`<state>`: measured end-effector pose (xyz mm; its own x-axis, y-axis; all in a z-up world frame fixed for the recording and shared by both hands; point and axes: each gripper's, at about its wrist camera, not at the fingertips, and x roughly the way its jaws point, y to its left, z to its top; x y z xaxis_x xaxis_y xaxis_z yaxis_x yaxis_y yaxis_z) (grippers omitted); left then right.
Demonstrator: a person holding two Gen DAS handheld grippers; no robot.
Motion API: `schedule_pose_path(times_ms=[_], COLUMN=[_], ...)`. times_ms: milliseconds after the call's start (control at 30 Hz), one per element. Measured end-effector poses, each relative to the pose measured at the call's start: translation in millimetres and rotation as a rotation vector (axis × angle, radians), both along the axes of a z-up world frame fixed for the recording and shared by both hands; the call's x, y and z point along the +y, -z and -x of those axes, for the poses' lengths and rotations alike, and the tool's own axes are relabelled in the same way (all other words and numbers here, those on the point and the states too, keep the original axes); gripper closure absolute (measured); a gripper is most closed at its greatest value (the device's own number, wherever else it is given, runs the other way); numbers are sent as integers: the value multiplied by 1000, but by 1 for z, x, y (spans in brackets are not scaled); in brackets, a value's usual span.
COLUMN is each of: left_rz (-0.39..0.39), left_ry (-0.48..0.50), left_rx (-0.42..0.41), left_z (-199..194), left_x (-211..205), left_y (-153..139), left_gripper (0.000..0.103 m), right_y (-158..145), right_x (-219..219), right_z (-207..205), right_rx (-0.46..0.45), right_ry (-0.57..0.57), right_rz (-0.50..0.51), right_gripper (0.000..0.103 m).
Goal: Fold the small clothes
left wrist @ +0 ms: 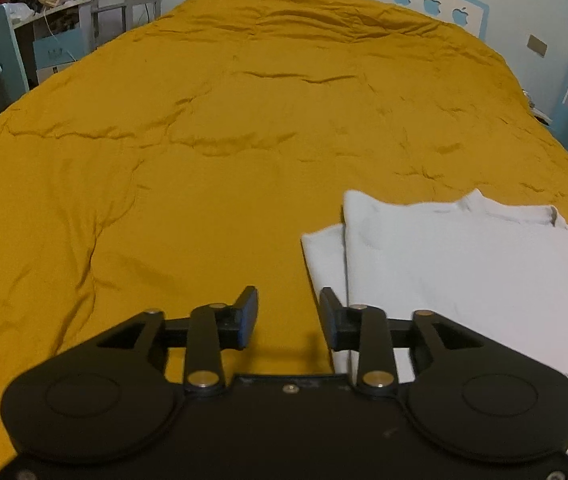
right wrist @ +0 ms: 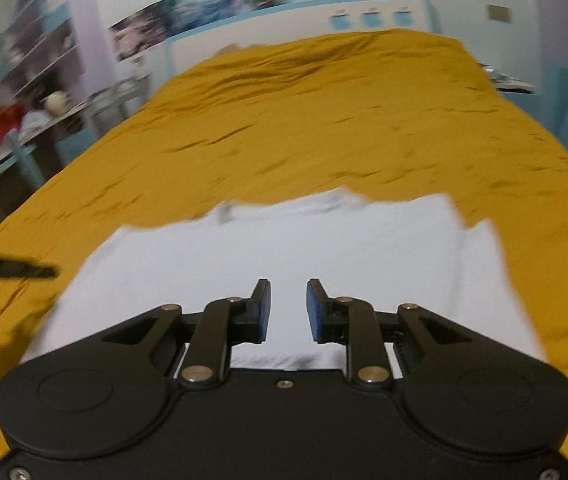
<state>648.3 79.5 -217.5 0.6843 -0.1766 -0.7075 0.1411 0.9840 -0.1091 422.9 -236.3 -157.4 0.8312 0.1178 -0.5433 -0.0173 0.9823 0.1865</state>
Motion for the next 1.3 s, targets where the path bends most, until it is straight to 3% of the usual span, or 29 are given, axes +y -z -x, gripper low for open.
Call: schedule_pose_path(times_ms=[167,633,833,1000,1133,1300], left_rz=[33,95,193,354,390,466], left_ry=[13,-38,-57,-74,-50,-94], left_rx=[20,94,109,139,164,150], left_z=[12,-25,-38,-31,-29,-27], left_x=[1,-4,5,21,20,33], left_y=[2,40,39,40,45,43], left_gripper=[56,53,49,49,50,50], right_y=[20,77,81,82,82,80], right_x=[46,70,67,65,64,63], right_z=[13,19,14,13,14,12], right_rx=[28,142,149,148,149,156], right_ry=[-13,13,14,10,8,4], right_rz=[54,67,35,29,30,29], right_gripper=[82,83,83,83,83,83])
